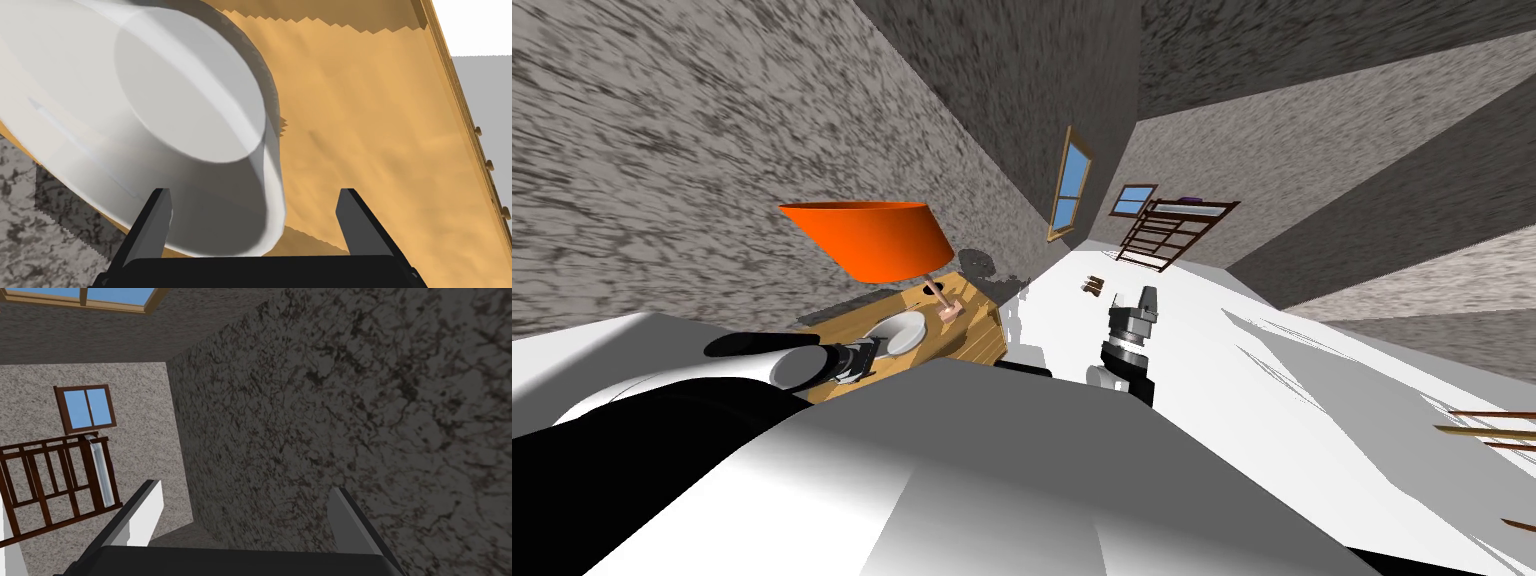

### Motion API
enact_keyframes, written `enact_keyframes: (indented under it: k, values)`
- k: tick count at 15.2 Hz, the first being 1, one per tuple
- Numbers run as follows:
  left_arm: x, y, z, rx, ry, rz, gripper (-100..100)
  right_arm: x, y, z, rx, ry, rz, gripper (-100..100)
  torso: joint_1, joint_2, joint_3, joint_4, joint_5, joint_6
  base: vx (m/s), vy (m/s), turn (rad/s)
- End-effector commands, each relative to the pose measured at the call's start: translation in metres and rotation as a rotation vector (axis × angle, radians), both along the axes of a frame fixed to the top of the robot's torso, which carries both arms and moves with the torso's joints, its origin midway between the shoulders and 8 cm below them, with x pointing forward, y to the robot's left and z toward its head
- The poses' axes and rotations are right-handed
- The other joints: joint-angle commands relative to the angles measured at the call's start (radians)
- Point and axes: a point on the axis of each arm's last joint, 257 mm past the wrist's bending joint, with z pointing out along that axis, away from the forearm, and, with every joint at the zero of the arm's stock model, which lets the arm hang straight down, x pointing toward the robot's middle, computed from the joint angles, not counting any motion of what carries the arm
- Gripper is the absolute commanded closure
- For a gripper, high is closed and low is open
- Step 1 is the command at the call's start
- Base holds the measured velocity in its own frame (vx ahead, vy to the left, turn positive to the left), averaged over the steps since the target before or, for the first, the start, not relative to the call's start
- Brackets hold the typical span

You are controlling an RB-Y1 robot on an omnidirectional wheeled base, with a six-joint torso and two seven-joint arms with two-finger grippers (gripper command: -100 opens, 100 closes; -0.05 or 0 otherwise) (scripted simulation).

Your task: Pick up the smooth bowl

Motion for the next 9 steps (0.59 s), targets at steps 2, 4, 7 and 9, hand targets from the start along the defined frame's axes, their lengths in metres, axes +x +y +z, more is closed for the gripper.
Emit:
enact_keyframes:
  k: [2,4,7,9]
  values:
    - [0.000,0.001,-0.001,0.001,-0.001,0.000,100,0.000,0.000,0.000,0.000,0.000,0.000,0,0.000,0.000,0.000,0.000,0.000,0.000,-0.003,-0.001,-0.005]
    - [0.000,0.001,0.000,0.001,-0.001,-0.001,100,0.000,0.000,0.000,0.000,0.000,0.000,0,0.000,0.000,0.000,0.000,0.000,0.000,0.000,0.000,0.000]
    - [-0.001,-0.004,0.007,0.001,-0.001,-0.005,100,0.000,0.000,0.000,0.000,0.000,0.000,0,0.000,-0.001,0.000,0.000,0.000,0.000,0.002,0.001,0.013]
    - [-0.002,-0.007,0.011,0.001,-0.001,-0.007,100,0.000,0.000,0.000,0.000,0.000,0.000,0,-0.001,-0.001,0.000,0.000,-0.001,0.000,0.013,0.006,0.044]
